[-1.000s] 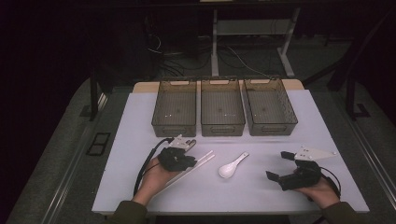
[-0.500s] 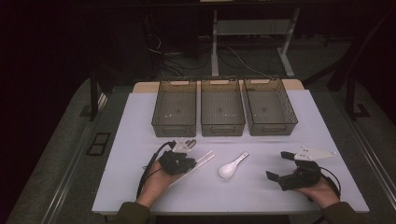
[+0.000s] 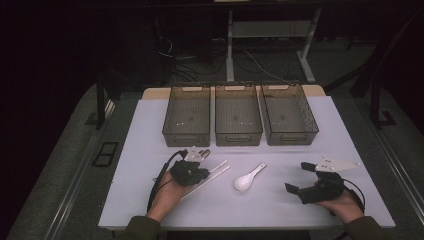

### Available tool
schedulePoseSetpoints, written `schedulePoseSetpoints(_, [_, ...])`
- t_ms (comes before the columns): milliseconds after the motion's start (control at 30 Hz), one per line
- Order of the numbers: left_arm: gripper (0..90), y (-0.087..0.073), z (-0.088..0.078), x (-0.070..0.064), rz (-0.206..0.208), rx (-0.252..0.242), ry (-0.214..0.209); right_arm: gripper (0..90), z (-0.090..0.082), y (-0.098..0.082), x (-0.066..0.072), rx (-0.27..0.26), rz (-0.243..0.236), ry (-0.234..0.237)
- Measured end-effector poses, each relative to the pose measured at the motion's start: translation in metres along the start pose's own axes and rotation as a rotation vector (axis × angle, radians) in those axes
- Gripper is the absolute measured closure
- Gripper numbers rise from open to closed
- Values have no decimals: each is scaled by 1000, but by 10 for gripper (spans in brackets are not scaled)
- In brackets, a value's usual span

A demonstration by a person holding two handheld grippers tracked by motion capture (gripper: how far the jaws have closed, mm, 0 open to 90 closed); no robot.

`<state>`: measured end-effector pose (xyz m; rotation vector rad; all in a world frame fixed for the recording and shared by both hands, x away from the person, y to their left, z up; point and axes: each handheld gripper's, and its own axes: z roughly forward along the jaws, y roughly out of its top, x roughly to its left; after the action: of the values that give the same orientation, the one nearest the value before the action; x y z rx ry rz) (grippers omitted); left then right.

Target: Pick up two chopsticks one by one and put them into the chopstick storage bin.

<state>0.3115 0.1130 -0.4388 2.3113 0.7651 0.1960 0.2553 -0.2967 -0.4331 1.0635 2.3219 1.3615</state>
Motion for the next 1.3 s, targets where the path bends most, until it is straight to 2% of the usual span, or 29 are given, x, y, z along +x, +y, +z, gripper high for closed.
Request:
schedulePoseSetpoints(100, [840,1,-5,0,-25,-21,-9,7,0,0,0,0,0,0])
schedulePoseSetpoints(133, [840,2,-6,1,-11,-25,-14,7,0,0,0,0,2,1])
schedulePoseSetpoints(167, [840,2,-7,0,-27,-29,-16,7,0,0,0,-1,3,0])
schedulePoseSetpoints(300, [840,4,-11,0,-21,-49,-25,7,0,0,0,0,5,0])
schedulePoseSetpoints(467, [840,7,-16,1,-46,-90,-41,7,0,0,0,0,3,1])
schedulePoseSetpoints(700, [840,13,-22,5,-30,-106,-54,7,0,0,0,-2,7,3])
schedulePoseSetpoints(767, [840,16,-22,4,-41,-112,-56,6,0,0,0,-1,7,3])
schedulePoseSetpoints(1033, [840,22,-29,8,-33,-144,-65,7,5,0,2,3,4,8])
schedulePoseSetpoints(1200, [840,23,-36,12,-39,-174,-80,6,7,0,4,11,4,7])
schedulePoseSetpoints(1300, [840,26,-42,13,-51,-209,-87,7,6,0,3,6,6,3])
